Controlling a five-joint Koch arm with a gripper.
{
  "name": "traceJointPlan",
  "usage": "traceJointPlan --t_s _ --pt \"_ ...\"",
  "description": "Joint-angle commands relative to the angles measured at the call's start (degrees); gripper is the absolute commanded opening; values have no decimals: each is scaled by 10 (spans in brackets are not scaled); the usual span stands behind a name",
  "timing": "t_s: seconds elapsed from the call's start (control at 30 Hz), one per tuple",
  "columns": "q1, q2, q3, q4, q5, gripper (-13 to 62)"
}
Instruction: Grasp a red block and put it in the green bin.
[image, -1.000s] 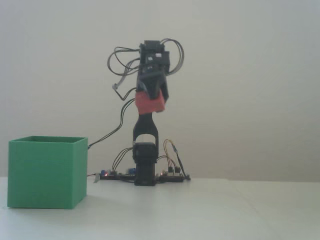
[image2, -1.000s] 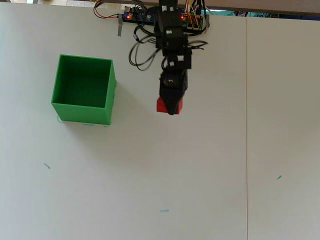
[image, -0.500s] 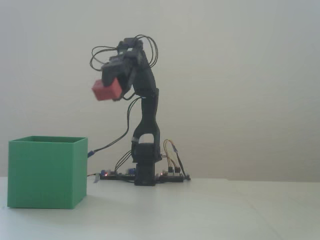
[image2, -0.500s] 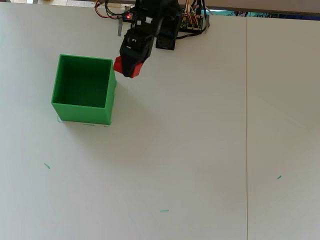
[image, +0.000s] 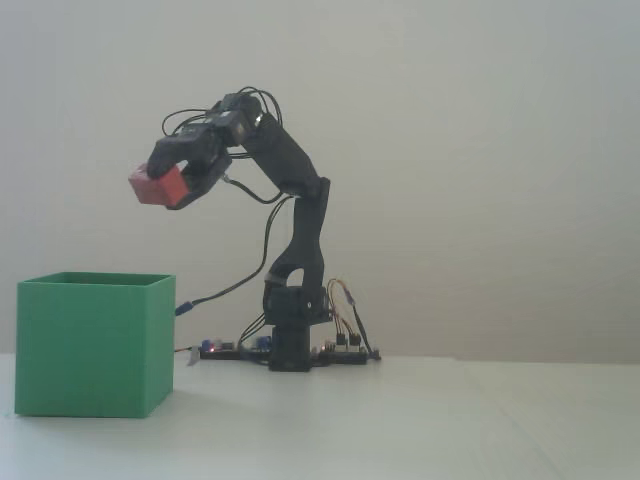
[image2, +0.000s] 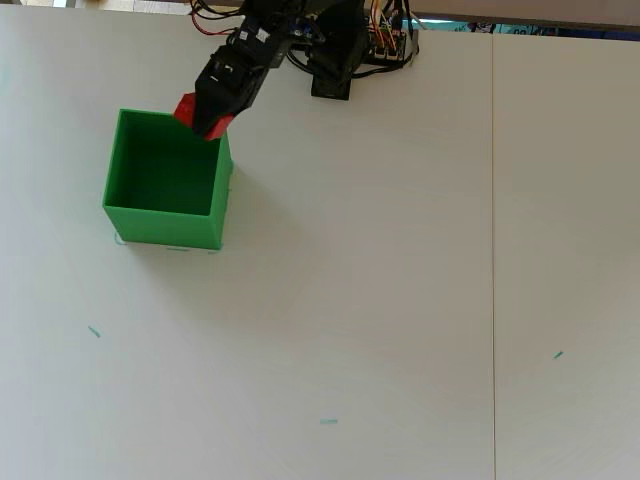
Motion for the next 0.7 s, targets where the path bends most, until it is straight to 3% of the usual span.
traceJointPlan --t_s 0.0,0.2,0.67 --pt "20 21 10 -76 -11 36" --pt "66 15 113 -223 -29 36" --pt "103 -10 114 -304 -25 36"
